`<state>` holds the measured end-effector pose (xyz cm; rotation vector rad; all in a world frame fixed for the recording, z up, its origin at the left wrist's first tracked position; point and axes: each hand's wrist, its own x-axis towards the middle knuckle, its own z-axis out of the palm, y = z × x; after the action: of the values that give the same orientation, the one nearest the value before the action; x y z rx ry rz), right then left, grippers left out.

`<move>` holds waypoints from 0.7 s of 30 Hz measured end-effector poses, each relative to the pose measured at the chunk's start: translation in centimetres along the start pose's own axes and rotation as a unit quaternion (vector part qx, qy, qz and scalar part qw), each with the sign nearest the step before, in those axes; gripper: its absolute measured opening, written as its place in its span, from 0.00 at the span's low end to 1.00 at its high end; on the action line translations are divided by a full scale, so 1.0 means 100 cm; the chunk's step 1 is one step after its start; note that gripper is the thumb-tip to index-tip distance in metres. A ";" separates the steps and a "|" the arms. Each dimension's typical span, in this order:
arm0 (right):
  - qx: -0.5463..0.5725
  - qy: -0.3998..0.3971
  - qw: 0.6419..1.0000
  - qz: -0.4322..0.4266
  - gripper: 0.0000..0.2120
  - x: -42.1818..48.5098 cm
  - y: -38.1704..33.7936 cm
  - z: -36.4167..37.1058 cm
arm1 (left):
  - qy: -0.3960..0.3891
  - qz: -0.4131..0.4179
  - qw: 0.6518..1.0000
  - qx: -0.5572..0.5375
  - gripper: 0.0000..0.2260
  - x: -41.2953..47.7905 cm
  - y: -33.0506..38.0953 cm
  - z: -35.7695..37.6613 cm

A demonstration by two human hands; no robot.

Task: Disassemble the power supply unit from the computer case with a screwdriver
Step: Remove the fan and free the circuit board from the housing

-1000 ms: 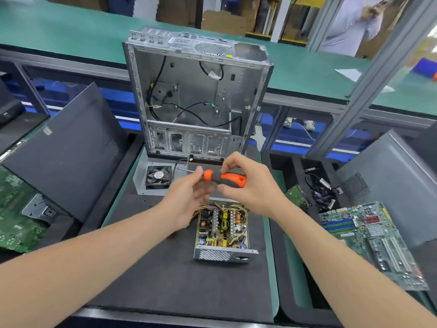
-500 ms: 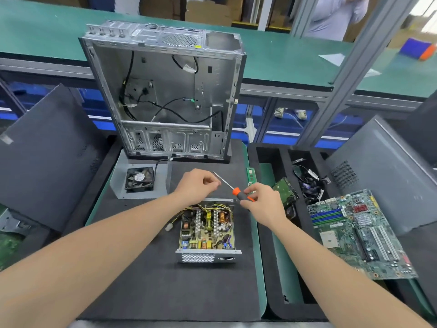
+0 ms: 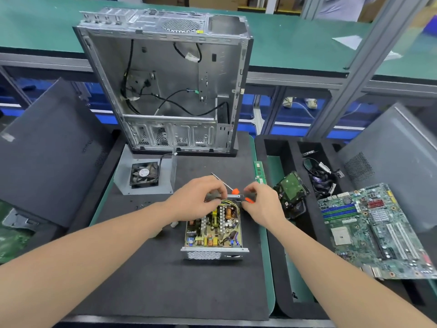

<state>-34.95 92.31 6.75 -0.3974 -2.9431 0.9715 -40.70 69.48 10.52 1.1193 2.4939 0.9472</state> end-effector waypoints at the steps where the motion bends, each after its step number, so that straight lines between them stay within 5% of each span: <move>1: -0.007 0.021 1.000 -0.015 0.10 -0.004 -0.004 -0.005 | -0.020 0.027 0.999 0.031 0.08 -0.004 0.000 -0.002; 4: 0.002 0.057 0.998 -0.032 0.06 -0.018 -0.016 -0.026 | -0.072 0.095 0.984 0.134 0.15 -0.016 0.000 -0.003; 9: -0.102 -0.214 0.971 -0.020 0.11 -0.040 -0.030 -0.048 | -0.124 0.121 0.956 0.239 0.26 -0.030 0.002 -0.004; 11: -0.099 -0.261 0.960 -0.030 0.10 -0.050 -0.037 -0.040 | -0.135 0.122 0.948 0.262 0.28 -0.030 0.000 -0.007; 15: -0.127 -0.219 0.967 -0.036 0.21 -0.058 -0.052 -0.016 | -0.134 0.124 0.940 0.288 0.37 -0.030 -0.005 -0.008; 21: -0.198 -0.117 0.973 -0.006 0.20 -0.053 -0.078 0.015 | -0.083 0.060 0.979 0.177 0.54 -0.046 -0.013 -0.004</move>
<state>-31.80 84.05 10.47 -0.2848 -3.3508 0.4481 -38.52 65.22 9.84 1.4044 2.5399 0.4187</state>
